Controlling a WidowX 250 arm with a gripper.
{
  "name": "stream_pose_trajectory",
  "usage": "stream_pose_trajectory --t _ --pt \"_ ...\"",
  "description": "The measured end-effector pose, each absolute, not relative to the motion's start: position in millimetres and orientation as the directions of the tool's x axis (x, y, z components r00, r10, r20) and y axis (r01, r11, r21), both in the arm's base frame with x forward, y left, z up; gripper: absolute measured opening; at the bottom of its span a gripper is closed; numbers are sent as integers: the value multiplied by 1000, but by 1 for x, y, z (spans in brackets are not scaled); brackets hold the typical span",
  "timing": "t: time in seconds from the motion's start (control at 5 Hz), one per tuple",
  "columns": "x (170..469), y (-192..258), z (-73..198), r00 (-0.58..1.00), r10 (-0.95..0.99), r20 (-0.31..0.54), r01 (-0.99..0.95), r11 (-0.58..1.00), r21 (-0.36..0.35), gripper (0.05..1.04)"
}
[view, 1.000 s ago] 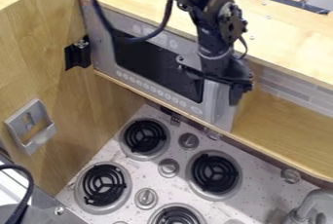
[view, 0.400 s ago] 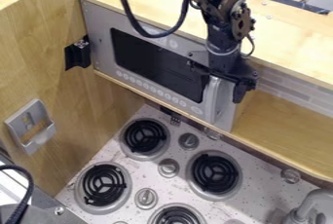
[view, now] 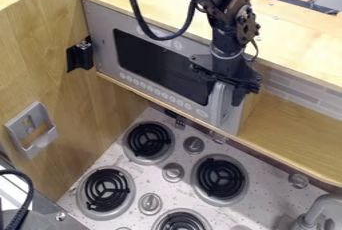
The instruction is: Open microwave
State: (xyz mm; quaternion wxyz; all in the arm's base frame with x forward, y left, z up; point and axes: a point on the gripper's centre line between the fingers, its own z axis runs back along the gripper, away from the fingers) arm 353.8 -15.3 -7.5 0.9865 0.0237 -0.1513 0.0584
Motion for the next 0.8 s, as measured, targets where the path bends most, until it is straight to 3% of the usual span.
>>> stream_pose_trajectory --t 0.2,0.4,0.8 --pt "350 -15 -9 949 104 298 -122 992 43 404" --pt "345 -16 -10 949 104 296 -122 992 41 356" --pt "316 -7 -8 956 119 267 -146 986 84 356"
